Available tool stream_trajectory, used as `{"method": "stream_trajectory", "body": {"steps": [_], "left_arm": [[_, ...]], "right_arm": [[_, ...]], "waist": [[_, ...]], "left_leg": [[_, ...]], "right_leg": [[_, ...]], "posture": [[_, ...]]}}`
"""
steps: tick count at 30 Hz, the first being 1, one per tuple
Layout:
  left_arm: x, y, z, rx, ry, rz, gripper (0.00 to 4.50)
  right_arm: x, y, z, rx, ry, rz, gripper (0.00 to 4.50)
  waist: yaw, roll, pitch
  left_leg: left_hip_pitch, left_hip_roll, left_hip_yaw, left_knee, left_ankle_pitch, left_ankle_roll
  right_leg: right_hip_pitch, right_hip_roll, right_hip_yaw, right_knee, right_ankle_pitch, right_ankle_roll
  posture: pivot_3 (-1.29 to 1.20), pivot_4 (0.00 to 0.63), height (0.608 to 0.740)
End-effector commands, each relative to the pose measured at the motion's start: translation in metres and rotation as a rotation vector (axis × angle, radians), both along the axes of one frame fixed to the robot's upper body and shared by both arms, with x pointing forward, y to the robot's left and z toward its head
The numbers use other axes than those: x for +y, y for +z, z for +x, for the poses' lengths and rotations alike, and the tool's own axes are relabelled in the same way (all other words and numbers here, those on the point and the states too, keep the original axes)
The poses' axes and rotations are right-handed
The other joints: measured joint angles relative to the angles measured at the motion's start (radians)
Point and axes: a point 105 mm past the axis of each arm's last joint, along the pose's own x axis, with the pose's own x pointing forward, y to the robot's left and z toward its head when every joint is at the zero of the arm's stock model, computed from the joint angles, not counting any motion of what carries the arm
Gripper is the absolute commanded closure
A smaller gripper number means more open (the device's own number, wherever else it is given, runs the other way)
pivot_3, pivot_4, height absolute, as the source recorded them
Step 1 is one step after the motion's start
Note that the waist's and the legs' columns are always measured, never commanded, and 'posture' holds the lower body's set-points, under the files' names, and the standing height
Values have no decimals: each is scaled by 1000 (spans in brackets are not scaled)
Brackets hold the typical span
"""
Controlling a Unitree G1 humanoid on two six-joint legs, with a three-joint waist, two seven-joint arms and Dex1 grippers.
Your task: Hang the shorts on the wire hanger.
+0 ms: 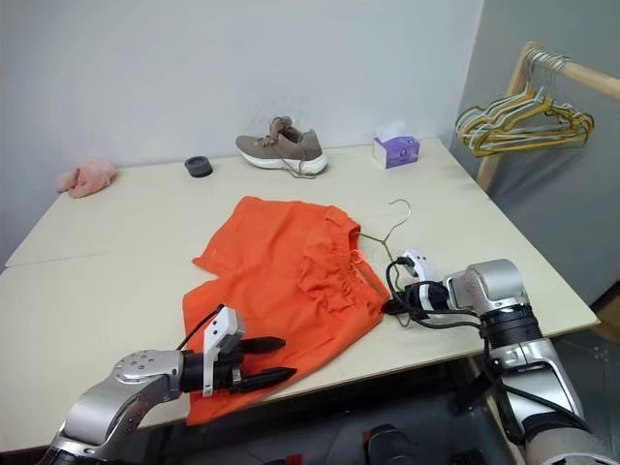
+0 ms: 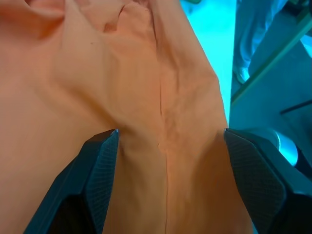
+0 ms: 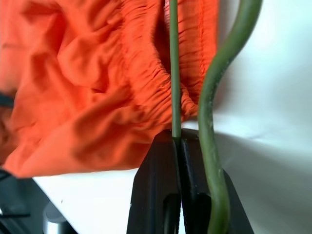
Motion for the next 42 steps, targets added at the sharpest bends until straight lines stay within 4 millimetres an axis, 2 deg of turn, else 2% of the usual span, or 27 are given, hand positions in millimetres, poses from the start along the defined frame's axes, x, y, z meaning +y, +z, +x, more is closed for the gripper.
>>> {"method": "stream_trajectory", "body": {"steps": [1, 5, 9, 13, 16, 17, 18, 19, 20, 21, 23, 26, 29, 34, 42], "left_arm": [[-5, 10, 2, -44, -13, -14, 874], [-5, 10, 1, -45, -9, -16, 874], [-6, 11, 0, -46, 9, -27, 874], [-4, 15, 7, -56, 57, -41, 874], [5, 28, 25, -96, 152, -71, 874], [9, 36, 31, -125, 167, -76, 546], [14, 49, 38, -162, 180, -86, 538], [18, 60, 42, -192, 187, -97, 129], [21, 70, 46, -216, 191, -108, 42], [23, 76, 48, -229, 193, -115, 42], [36, 105, 59, -305, 215, -124, 42], [66, 142, 77, -445, 256, -48, 42], [95, 158, 89, -525, 253, 102, 42], [111, 167, 102, -581, 201, 241, 42], [93, 147, 115, -584, 26, 341, 42]], "right_arm": [[10, 21, 17, -39, -47, 57, 4500], [21, 30, 26, -62, -66, 111, 4500], [40, 52, 29, -180, 18, 192, 4500], [43, 57, 24, -377, 152, 100, 4500], [46, 58, 18, -515, 253, 17, 4500], [47, 57, 17, -551, 280, -12, 4500], [47, 55, 15, -593, 309, -50, 4500], [48, 54, 14, -623, 331, -77, 4500], [48, 52, 13, -645, 350, -99, 4500], [48, 52, 12, -658, 361, -110, 4500], [49, 51, 12, -721, 400, -162, 4500], [51, 51, 12, -816, 469, -231, 4500], [54, 51, 11, -913, 550, -301, 4500], [58, 51, 6, -1023, 643, -364, 4500], [67, 56, 0, -1134, 728, -401, 4500]], "waist": [[1, 0, 0], [5, 0, 0], [6, 0, 0], [7, 1, 0], [11, 1, 0], [10, 1, 0], [10, 1, 0], [10, 1, 0], [9, 1, 0], [9, 1, 0], [5, 1, 0], [5, 0, 0], [4, 0, 0], [11, 0, 0], [10, 0, 0]], "left_leg": [[0, 0, 0, 0, 0, 0], [-1, 0, 0, 0, 0, 0], [-1, 0, 0, 0, 0, 0], [-2, 0, 0, 0, 0, 0], [-2, 0, 0, 0, 0, 0], [-2, 0, -1, 0, 0, 0], [-2, 0, -1, 0, 0, 0], [-2, 0, -1, 0, 0, 0], [-2, 0, -1, 0, 0, 0], [-2, 0, -1, 0, 0, 0], [-2, 0, 0, 0, 0, 0], [-3, 0, -1, 0, 0, 0], [-4, 0, -1, 0, 0, 0], [-5, 0, 0, -1, 0, 0], [-9, 0, -1, 0, 0, 0]], "right_leg": [[0, 0, 0, 0, 0, 0], [0, 0, 0, 0, 0, 0], [0, 0, 0, -1, 0, 0], [-1, 0, 0, -1, 0, 0], [-1, 0, -1, -1, 0, 0], [-1, 0, -1, -1, 0, 0], [-1, 0, -1, -1, 0, 0], [-2, 0, -1, 0, 0, 0], [-2, 0, -1, 0, 0, 0], [-2, 0, -1, 0, 0, 0], [-2, 0, 0, 0, 0, 0], [-3, 0, -1, -1, 0, 0], [-5, 1, -1, 0, 0, 0], [-5, 0, 0, -2, 0, 0], [-8, 0, -1, 0, 0, 0]], "posture": [[-208, 0, 740], [-208, 0, 740], [-203, 0, 740], [-203, 0, 740], [-206, 0, 740], [-206, 0, 740], [-205, 0, 740], [-205, 0, 740], [-202, 0, 740], [-202, 0, 740], [-197, 0, 740], [-187, 0, 740], [-183, 0, 740], [-185, 0, 740], [-201, 0, 740]]}}
